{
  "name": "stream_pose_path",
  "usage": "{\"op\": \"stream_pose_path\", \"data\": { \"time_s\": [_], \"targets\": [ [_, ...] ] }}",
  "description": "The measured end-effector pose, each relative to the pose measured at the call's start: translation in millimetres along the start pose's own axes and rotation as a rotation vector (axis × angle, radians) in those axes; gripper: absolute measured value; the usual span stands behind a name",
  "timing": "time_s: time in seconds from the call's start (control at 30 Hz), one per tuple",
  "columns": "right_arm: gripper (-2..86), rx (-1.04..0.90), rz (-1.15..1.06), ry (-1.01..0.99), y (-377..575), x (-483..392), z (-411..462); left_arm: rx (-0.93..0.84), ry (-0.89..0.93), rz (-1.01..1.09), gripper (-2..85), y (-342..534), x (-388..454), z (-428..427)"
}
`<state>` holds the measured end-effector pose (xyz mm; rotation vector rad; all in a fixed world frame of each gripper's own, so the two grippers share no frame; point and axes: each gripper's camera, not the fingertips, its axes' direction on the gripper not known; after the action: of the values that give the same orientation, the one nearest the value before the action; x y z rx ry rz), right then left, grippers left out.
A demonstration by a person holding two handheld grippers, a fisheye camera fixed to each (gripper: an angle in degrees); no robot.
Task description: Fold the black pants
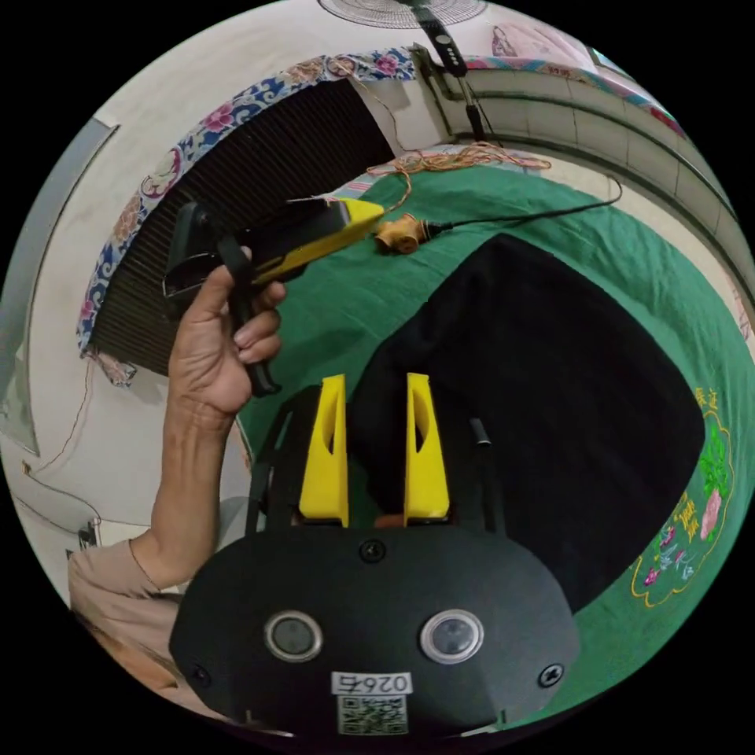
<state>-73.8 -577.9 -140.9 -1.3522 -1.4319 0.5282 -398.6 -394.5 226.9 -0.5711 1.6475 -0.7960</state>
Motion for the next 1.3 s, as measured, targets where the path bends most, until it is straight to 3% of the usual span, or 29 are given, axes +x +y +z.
{"op": "stream_pose_path", "data": {
  "time_s": [0.2, 0.37, 0.5, 0.8, 0.93, 1.0, 1.07, 1.17, 1.23, 1.3],
  "targets": [
    [6.4, 0.14, -0.028, 0.05, 46, -5, -55, -0.086, -0.129, 0.302, -1.0, 9, 59, 7],
    [0.7, 0.136, 0.09, 0.297, 91, 41, -43, -0.343, -0.173, 0.406, -1.0, 18, 63, 58],
    [-0.7, 0.089, 0.124, 0.408, 95, 69, -9, -0.611, -0.329, 0.444, -0.9, 42, 33, 116],
    [-1.0, 0.004, 0.035, 0.452, 79, 76, 17, -0.508, -0.348, 0.457, -0.9, 52, 26, 93],
    [-1.2, -0.051, 0.044, 0.42, 78, 93, 11, -0.575, -0.452, 0.508, -0.8, 47, 35, 80],
    [-1.2, -0.049, 0.099, 0.406, 81, 107, -3, -0.449, -0.594, 0.572, -0.5, 44, 45, 58],
    [-1.1, 0.08, 0.156, 0.44, 94, 121, -33, -0.326, -0.631, 0.556, -0.1, 39, 45, 33],
    [-0.3, 0.25, 0.254, 0.283, 107, 145, -66, -0.253, -0.518, 0.412, 4.8, 28, 17, 9],
    [1.7, 0.274, 0.305, 0.227, 113, 163, -71, -0.359, -0.42, 0.258, 17.2, 20, -25, 12],
    [4.8, 0.262, 0.384, 0.224, 118, 180, -67, -0.481, -0.327, 0.168, 19.2, 19, -55, 20]
  ]
}}
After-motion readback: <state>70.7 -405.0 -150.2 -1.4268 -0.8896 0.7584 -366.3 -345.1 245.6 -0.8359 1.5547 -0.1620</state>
